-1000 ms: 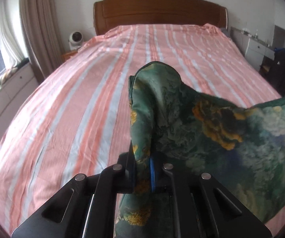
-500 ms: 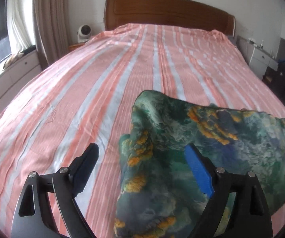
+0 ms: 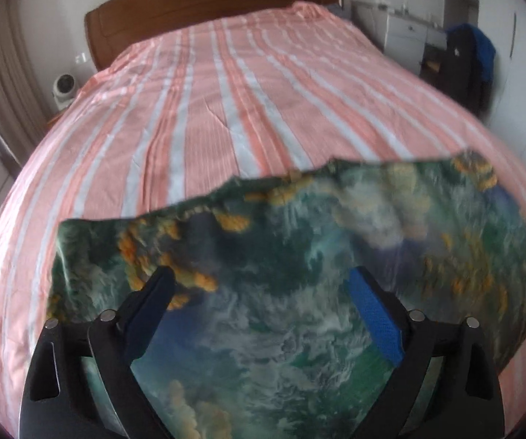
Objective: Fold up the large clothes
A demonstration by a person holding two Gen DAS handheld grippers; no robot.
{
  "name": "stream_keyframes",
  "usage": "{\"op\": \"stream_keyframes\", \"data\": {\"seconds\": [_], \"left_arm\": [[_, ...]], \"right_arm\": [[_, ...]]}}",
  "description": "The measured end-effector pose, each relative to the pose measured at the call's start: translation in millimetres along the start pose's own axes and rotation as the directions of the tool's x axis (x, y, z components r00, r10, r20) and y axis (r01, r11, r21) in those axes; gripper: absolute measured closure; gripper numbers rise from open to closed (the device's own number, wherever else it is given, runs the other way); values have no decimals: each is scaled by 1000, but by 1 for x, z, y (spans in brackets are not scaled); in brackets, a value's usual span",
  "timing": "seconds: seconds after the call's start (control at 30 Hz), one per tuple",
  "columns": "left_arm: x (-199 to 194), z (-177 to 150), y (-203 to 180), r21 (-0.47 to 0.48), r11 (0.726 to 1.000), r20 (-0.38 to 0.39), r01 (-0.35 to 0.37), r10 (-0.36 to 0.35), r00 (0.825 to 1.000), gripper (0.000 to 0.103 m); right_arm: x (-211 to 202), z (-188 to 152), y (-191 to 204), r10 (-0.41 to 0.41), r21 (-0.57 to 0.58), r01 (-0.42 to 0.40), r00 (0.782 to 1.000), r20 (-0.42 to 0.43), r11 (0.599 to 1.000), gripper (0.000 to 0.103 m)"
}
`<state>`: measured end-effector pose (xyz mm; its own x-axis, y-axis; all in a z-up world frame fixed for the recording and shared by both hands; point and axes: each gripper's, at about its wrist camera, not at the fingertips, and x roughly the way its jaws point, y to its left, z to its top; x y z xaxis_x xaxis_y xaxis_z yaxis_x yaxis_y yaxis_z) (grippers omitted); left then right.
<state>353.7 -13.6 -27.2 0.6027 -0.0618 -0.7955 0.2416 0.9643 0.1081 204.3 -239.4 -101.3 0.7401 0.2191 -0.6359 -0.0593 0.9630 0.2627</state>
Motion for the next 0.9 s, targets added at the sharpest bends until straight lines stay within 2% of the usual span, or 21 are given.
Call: {"op": "stream_keyframes", "data": {"seconds": [0.07,0.17,0.3,0.4,0.53,0.67,0.9], "left_arm": [[1,-32,-19,105,994,-20,-32,34,999,15],[-26,-77,-35,197,978,37,-65,59,998,10],[-67,-126,-47,240,971,22,-14,9,1000,6],[-89,-153,-55,209,976,-9,56,-56,998,4],[-95,-185,-72,147,975,-79,167,-157,984,4],[-77,-206,-96,161,975,-144,154,-131,981,4],[-61,-204,-100,82,984,-152,160,-146,977,0]], "right_arm": [[-10,-18,-2,-5,-3,5,1000,3,1000,21],[-23,-44,-11,-13,14,13,1000,4,1000,21],[-29,-70,-23,-48,35,47,999,20,998,21],[-24,-75,-32,-64,80,63,998,12,995,21],[-19,-84,-34,-90,90,89,996,9,992,21],[-15,-89,-36,-86,81,87,996,-11,993,21],[-16,-93,-40,-80,88,81,997,-15,993,21]]}}
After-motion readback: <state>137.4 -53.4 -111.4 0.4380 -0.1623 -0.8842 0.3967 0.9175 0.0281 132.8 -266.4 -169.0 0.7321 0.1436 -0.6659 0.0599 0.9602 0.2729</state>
